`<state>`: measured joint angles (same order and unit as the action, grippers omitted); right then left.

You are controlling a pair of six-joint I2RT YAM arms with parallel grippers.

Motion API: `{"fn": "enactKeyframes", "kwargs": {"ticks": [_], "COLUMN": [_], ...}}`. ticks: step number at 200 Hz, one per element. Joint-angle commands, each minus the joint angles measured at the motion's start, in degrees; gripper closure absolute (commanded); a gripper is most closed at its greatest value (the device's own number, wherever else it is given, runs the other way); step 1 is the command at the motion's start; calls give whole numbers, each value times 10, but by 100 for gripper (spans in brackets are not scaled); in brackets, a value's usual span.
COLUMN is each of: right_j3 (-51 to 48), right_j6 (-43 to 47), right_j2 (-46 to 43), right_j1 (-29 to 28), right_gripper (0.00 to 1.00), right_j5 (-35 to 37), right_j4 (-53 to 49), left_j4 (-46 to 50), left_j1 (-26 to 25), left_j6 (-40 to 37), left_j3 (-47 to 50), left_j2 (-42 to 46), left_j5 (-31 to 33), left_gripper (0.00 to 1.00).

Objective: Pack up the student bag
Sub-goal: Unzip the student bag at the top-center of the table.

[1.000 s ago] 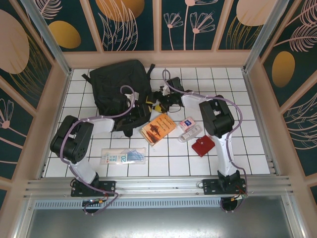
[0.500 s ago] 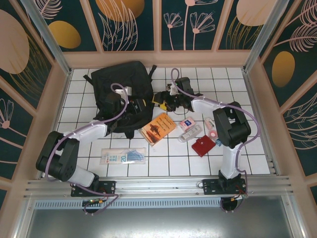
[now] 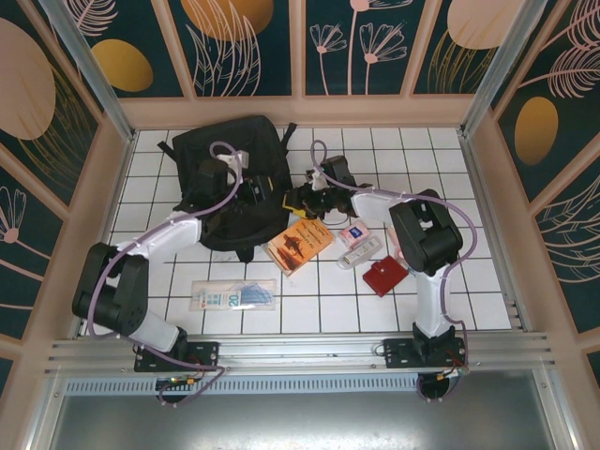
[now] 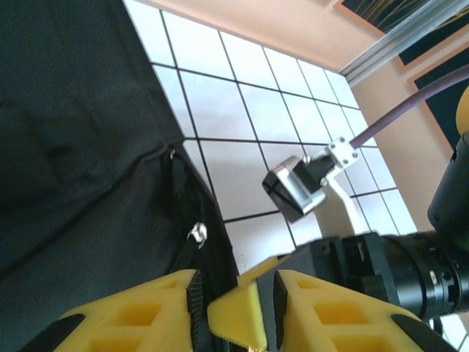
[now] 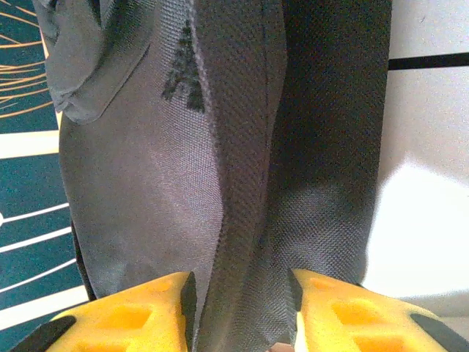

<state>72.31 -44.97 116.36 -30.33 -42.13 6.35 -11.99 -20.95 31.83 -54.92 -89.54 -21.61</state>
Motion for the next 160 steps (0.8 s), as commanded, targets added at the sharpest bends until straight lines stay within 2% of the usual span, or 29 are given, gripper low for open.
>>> {"fn": "enactKeyframes", "kwargs": {"ticks": [1, 25, 42, 64, 73, 119, 160], "right_j3": [-3, -3, -3, -4, -6, -33, -55], "right_j6": [20, 23, 30, 43, 48, 47, 24], "right_j2": [25, 41, 46, 47, 47, 48, 43], "right_j1": [4, 14, 18, 18, 17, 20, 20], "right_gripper": [64, 72, 85, 93, 100, 100, 100], "right_j5": [-9, -2, -5, -16, -20, -72, -101], "right_j4": [15, 19, 25, 40, 47, 145, 206], "left_j4": [73, 88, 87, 102, 110, 99, 124], "left_j1": [2, 2, 1, -3, -4, -8, -9], "left_j6": [-60, -69, -70, -92, -104, -108, -142], "left_j3": [-55, -88, -102, -118, -123, -129, -146], "left_j2": [-42, -80, -111, -140, -152, -198, -218], "left_j5": [-24, -34, -48, -51, -53, -55, -11], "left_gripper": [65, 65, 65, 64, 64, 64, 64]}}
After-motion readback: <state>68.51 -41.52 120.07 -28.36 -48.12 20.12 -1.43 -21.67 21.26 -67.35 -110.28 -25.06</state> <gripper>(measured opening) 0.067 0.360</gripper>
